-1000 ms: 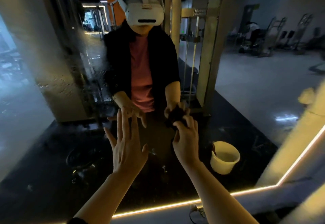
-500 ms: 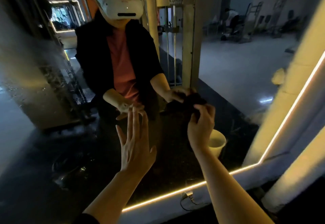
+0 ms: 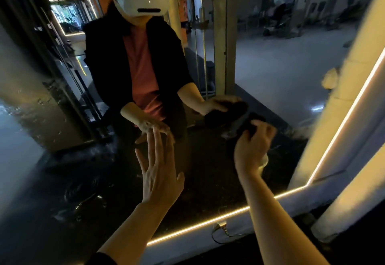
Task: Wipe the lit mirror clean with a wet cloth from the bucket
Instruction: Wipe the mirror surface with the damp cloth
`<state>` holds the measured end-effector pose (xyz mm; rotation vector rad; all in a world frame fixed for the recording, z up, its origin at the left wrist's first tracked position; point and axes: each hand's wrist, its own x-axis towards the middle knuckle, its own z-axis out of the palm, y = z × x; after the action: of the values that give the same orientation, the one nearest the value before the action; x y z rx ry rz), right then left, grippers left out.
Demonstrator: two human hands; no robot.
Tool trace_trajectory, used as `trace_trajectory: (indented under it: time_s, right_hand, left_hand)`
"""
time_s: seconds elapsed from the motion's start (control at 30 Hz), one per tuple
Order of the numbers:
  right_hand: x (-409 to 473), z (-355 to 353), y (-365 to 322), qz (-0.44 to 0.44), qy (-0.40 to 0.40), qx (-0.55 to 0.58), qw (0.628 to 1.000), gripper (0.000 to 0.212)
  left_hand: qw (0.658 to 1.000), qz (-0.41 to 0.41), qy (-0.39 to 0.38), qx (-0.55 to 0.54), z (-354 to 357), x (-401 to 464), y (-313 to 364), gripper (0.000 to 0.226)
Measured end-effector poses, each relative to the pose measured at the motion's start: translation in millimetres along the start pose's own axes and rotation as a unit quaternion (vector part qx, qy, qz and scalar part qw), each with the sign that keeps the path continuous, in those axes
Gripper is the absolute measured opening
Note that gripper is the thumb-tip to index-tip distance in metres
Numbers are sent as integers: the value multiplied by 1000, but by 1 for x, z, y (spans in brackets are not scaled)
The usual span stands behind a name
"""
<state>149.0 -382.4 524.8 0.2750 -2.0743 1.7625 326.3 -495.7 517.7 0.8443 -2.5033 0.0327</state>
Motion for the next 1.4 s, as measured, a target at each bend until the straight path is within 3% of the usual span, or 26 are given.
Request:
trace_trajectory:
  time_s: [0.07,0.13,0.3,0.37,0.43,0.5,0.57,0.7,0.73,0.8,0.9,0.97,1.07,1.2,1.23,1.3,1.4]
  right_hand:
    - [22,-2,7,37,-1,-3,999,22]
    - [11,8,4,35,-83,-23,996,24]
    - [-78,27,3,-119,-294,3,948,27]
    - [-78,22,11,-128,-238,15,963,29]
    - [-56,15,12,-77,-123,31,989,33]
    - [-33,17,9,-25,-67,32,997,36]
    - [-37,29,5,-15,-95,11,995,35]
    - [-106,46,6,-127,-290,28,948,27]
    - [-115,45,8,-135,-307,37,941,26]
    - [-109,42,8,-92,-243,54,964,28]
    - [-72,42,-5,-45,-70,83,993,31]
    - [-66,51,-14,-31,-37,88,995,32]
    - [-111,71,-33,-89,-106,63,988,38]
    - [-174,88,-46,-251,-326,73,908,40]
    - [-173,89,-57,-260,-316,87,908,38]
    - [-161,89,-92,-280,-200,110,932,37]
    - [-138,101,-144,-324,-73,92,939,53]
  left_hand:
    - [1000,1,-3,18,2,1,-1,123]
    - [999,2,-8,31,3,1,-1,123]
    - [1000,12,9,22,0,-3,-12,119]
    - [999,2,24,21,-2,-11,-23,118]
    - [999,-25,37,22,-2,-22,-32,117]
    - [997,-60,31,22,1,-33,-37,118]
    - [996,-86,22,18,5,-41,-38,118]
    - [995,-93,8,23,4,-47,-39,117]
    - [995,-94,9,23,2,-47,-40,117]
    - [994,-102,16,21,-4,-49,-47,117]
    - [992,-120,27,15,-13,-54,-63,113]
    - [990,-135,34,5,-16,-58,-76,110]
    - [988,-147,43,-5,-20,-57,-96,114]
    - [992,-116,51,-22,-28,-51,-126,116]
    - [993,-102,54,-28,-31,-52,-133,114]
    - [993,-82,71,-39,-40,-54,-150,112]
    - [990,-64,119,-46,-64,-52,-187,111]
